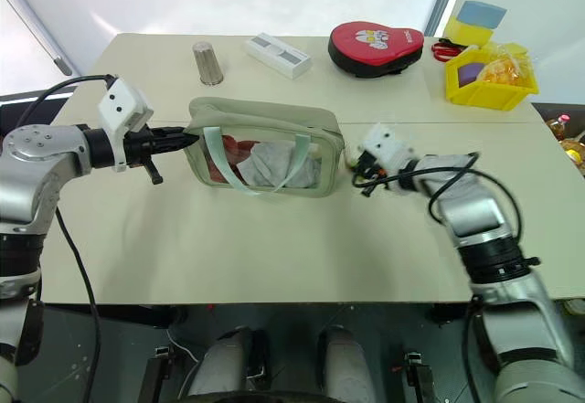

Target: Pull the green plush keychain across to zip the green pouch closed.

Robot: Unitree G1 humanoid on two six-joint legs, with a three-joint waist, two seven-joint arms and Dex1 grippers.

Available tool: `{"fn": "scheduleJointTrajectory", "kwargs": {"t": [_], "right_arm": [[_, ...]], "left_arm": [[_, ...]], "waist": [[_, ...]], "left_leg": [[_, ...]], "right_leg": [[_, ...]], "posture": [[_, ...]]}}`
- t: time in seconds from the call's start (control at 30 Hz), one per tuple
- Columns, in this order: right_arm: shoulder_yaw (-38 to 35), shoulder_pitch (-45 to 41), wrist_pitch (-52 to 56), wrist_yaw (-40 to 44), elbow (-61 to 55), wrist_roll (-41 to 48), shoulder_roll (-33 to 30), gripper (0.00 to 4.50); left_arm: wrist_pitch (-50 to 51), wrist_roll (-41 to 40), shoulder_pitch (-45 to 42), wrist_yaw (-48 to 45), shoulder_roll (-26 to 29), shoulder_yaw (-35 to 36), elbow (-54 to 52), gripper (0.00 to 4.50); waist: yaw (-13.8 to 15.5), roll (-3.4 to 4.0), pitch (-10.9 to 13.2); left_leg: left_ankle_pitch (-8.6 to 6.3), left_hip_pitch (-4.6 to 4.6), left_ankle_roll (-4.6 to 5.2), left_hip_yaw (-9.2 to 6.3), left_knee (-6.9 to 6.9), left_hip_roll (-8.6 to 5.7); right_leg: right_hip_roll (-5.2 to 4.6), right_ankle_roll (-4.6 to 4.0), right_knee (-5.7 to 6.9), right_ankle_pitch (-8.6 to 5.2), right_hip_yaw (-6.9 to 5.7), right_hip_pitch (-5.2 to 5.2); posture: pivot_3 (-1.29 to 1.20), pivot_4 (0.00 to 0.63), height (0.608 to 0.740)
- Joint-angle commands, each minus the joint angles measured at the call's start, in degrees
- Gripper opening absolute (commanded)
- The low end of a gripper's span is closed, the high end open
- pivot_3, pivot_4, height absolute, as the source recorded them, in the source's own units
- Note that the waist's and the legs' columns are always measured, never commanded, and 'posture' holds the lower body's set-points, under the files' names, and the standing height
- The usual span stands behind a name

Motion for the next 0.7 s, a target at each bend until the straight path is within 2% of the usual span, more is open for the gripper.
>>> {"fn": "scheduleJointTrajectory", "kwargs": {"t": [0.03,0.2,0.23,0.3,0.37,0.5,0.53,0.57,0.7], "right_arm": [[0.6,0.1,0.0,-0.7,0.5,-0.3,1.6,0.05],[-1.1,-2.3,-1.5,0.7,2.6,-0.1,0.2,0.05],[-2.0,-3.6,-1.9,1.3,3.3,0.2,-0.7,0.01],[-4.2,-6.8,-2.2,4.0,4.8,1.7,-3.2,0.72],[-5.2,-9.7,-2.5,7.9,5.6,3.2,-6.2,1.54],[-6.5,-15.1,-2.7,15.0,7.2,5.4,-12.0,3.63],[-6.9,-16.4,-2.1,16.2,7.4,6.2,-12.8,4.05],[-7.3,-17.7,-1.4,17.3,7.3,6.9,-13.5,4.48],[-9.4,-22.5,6.1,23.9,3.0,13.9,-16.1,4.48]], "left_arm": [[0.6,0.3,0.0,0.7,1.1,1.4,-1.2,0.00],[1.1,0.3,0.4,1.2,1.4,1.9,-1.9,0.00],[0.9,0.3,0.5,1.4,1.5,2.2,-2.1,0.36],[1.6,-0.8,0.3,0.7,2.0,3.0,-2.1,1.14],[2.5,-2.2,-0.3,-0.3,2.6,4.1,-1.5,2.14],[4.1,-4.4,-2.2,-2.1,5.0,6.4,0.8,4.20],[4.4,-4.9,-2.7,-2.5,5.7,7.0,1.6,4.49],[4.8,-5.4,-3.1,-3.3,6.8,7.6,2.5,4.50],[5.0,-6.5,-6.1,-8.0,12.0,8.8,6.9,4.50]], "waist": [[0.0,0.00,0.0],[0.0,-0.01,0.0],[-0.1,0.00,0.0],[-0.1,0.00,0.0],[0.0,0.01,0.0],[0.0,0.03,0.0],[-0.1,0.03,0.0],[-0.1,0.02,0.0],[-0.3,0.04,0.0]], "left_leg": [[0.00,0.00,0.00,0.00,0.00,0.00],[0.00,0.01,0.00,0.00,0.00,0.00],[0.00,0.02,0.00,0.00,0.00,0.00],[0.00,0.01,0.00,0.00,0.00,0.00],[0.00,-0.01,0.00,0.00,-0.01,0.00],[-0.01,-0.03,0.01,-0.01,-0.04,0.00],[-0.01,-0.03,0.01,0.00,-0.05,0.00],[-0.01,-0.02,0.01,0.00,-0.05,0.00],[-0.01,-0.01,0.01,0.02,-0.05,0.02]], "right_leg": [[0.00,0.00,0.00,0.00,0.00,0.00],[0.00,0.00,0.00,0.00,0.00,0.01],[0.00,0.00,0.00,0.00,0.00,0.01],[0.00,0.00,0.00,0.00,0.00,0.01],[0.00,0.00,-0.01,0.00,0.00,-0.02],[0.00,0.00,-0.04,0.00,0.00,-0.06],[0.00,0.00,-0.05,0.00,0.00,-0.06],[0.00,0.00,-0.05,0.00,0.00,-0.06],[0.02,0.00,-0.05,0.00,0.00,-0.07]], "posture": [[0.00,0.150,0.740],[0.00,0.150,0.740],[0.00,0.150,0.740],[0.00,0.150,0.740],[0.00,0.150,0.740],[0.00,0.150,0.740],[0.00,0.150,0.740],[0.00,0.150,0.740],[0.00,0.150,0.740]]}}
